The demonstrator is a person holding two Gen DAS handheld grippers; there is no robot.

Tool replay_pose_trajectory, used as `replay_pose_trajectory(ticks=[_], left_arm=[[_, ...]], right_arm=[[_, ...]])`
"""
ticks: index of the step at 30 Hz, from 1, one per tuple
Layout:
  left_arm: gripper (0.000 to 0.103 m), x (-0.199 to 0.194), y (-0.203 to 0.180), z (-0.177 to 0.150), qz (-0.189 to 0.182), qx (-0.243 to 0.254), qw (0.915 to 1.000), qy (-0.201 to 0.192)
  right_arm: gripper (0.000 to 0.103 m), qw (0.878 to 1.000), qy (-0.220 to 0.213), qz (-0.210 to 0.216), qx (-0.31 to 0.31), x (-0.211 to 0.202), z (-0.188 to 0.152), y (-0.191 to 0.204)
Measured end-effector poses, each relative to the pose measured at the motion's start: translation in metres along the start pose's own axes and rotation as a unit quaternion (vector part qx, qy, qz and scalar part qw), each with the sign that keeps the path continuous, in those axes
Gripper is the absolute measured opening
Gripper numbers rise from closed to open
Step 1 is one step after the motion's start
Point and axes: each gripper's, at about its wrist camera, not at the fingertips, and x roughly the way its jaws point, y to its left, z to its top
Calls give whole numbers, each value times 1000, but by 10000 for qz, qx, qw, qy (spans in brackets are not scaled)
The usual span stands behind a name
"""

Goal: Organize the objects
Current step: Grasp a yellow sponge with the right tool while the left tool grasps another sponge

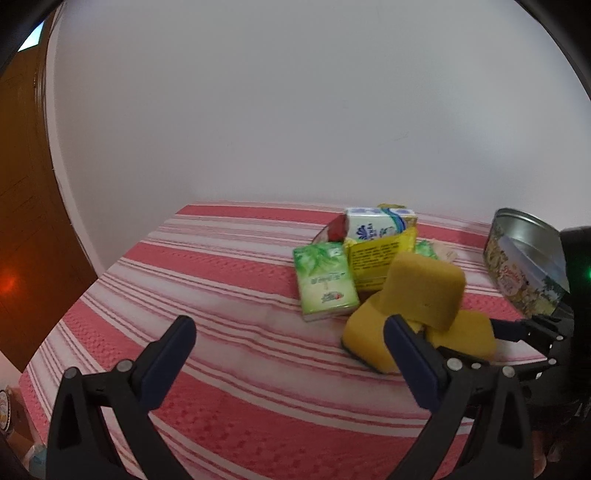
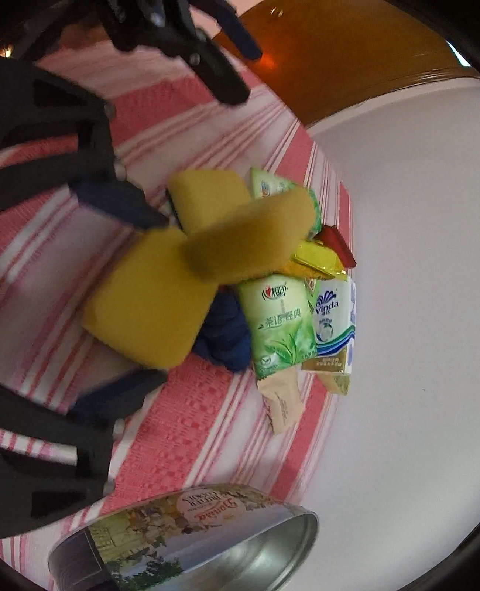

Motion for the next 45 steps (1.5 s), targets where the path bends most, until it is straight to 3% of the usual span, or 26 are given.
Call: replay_pose_trajectory(ticks=[9, 15, 20, 25, 29, 36, 40, 42, 43, 45], left_arm=[[103, -2, -34, 5, -429, 332, 9985, -92], [103, 10, -77, 5, -781, 559, 9953, 116], [103, 5, -89, -1, -981, 367, 9942, 244], [103, -2, -106, -2, -1056, 631, 9922, 204], [103, 8, -112, -7, -1339, 463, 9884, 549], [102, 27, -142, -8, -1308, 627, 9874, 635], [90, 45, -159, -7, -1361, 829, 9825, 961], [77, 58, -161, -8, -1430, 765, 9787, 1262], [76, 66, -160, -8, -1559, 648, 9749, 1450], [72, 68, -157, -7, -1600, 506, 9749, 1461]], right_arm=[[74, 9983, -302, -384, -330, -42, -26, -30], [74, 9953, -827, -442, 240, -72, -20, -73], [74, 9914, -1114, -286, 622, -93, -15, -91], [74, 9891, -1280, -272, 672, -110, -16, -87], [74, 9871, -1483, -10, 596, -121, -17, -84], [74, 9830, -1761, -345, 398, -131, -18, -79], [74, 9776, -1971, -641, 374, -142, -19, -89], [74, 9760, -2007, -736, 425, -145, -18, -95], [74, 9755, -2012, -766, 460, -145, -19, -98], [74, 9748, -2010, -815, 527, -146, -18, -104]])
